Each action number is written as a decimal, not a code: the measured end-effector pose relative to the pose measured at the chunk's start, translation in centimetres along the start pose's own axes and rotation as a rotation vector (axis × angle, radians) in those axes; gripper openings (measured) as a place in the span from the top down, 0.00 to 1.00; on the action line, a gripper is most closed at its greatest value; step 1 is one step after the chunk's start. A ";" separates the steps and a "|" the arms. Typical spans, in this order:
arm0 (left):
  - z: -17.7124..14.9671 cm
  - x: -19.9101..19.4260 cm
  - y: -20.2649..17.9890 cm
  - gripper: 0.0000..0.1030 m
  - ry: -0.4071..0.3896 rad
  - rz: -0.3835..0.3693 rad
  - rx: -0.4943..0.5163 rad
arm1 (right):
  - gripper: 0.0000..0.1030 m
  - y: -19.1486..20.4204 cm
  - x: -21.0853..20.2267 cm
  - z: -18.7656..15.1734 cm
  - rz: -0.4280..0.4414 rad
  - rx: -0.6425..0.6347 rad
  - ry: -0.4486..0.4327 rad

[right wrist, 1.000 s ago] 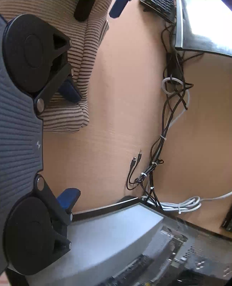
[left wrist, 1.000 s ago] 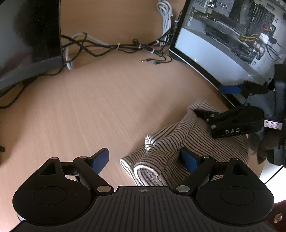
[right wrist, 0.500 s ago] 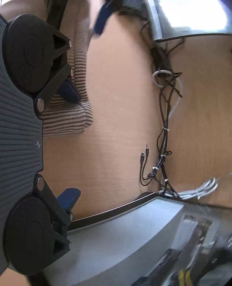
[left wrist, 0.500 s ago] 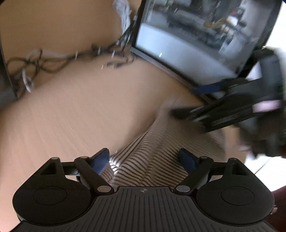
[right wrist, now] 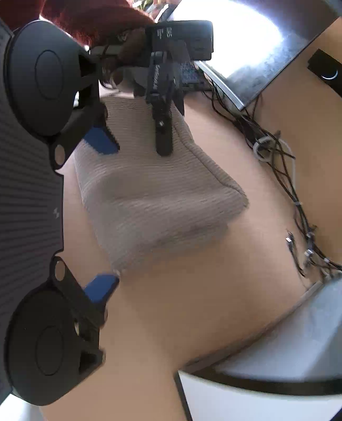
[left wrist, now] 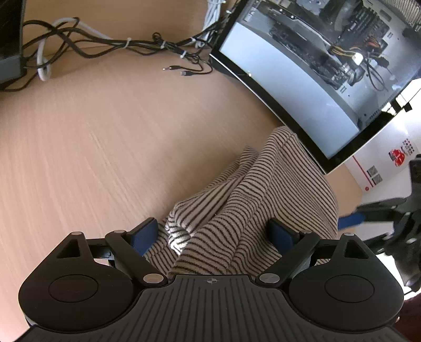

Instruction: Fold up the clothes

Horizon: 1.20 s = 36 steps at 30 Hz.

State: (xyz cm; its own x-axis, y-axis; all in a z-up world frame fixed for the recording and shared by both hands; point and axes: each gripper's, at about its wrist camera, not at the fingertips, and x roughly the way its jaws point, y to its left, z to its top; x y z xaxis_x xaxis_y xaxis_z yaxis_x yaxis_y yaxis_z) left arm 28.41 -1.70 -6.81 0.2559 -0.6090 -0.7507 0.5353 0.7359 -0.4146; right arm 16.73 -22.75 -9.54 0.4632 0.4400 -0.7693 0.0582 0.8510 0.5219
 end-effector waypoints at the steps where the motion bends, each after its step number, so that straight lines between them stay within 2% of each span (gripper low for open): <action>1: -0.1 -0.1 0.1 0.09 -0.003 0.001 -0.006 | 0.18 0.2 0.6 0.2 0.002 -0.002 0.015; 8: -1.4 -1.8 1.8 0.09 -0.045 0.062 -0.115 | 0.18 1.8 3.2 3.2 -0.031 -0.105 0.008; 13: -2.9 -4.0 3.0 0.10 -0.073 0.138 -0.206 | 0.17 4.3 6.3 6.5 -0.048 -0.255 -0.031; 16: -3.8 -5.4 3.5 0.11 -0.084 0.173 -0.251 | 0.17 6.2 8.5 8.2 -0.038 -0.346 -0.046; 21: -5.4 -7.0 3.6 0.11 -0.090 0.191 -0.304 | 0.17 8.9 11.1 10.2 -0.013 -0.443 -0.062; 25: -5.8 -7.5 3.5 0.10 -0.095 0.196 -0.320 | 0.17 10.5 11.2 10.3 -0.013 -0.483 -0.091; 28: -5.8 -7.6 3.4 0.10 -0.092 0.185 -0.315 | 0.14 10.2 9.7 9.4 0.006 -0.487 -0.097; 31: -5.8 -7.2 3.5 0.10 -0.089 0.167 -0.320 | 0.05 8.8 8.1 7.9 0.064 -0.459 -0.047; 34: -5.5 -6.8 3.5 0.09 -0.089 0.154 -0.321 | 0.05 7.4 7.4 6.3 0.117 -0.424 0.018; 36: -5.2 -6.7 3.5 0.09 -0.086 0.152 -0.316 | 0.05 6.8 7.5 5.4 0.110 -0.415 0.036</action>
State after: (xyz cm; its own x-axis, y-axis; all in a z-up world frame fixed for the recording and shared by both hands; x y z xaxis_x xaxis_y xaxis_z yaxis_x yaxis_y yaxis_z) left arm 24.36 6.45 -5.92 0.3873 -0.4982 -0.7758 0.2143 0.8670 -0.4498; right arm 25.35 -15.26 -9.78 0.4151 0.5385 -0.7333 -0.3541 0.8381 0.4150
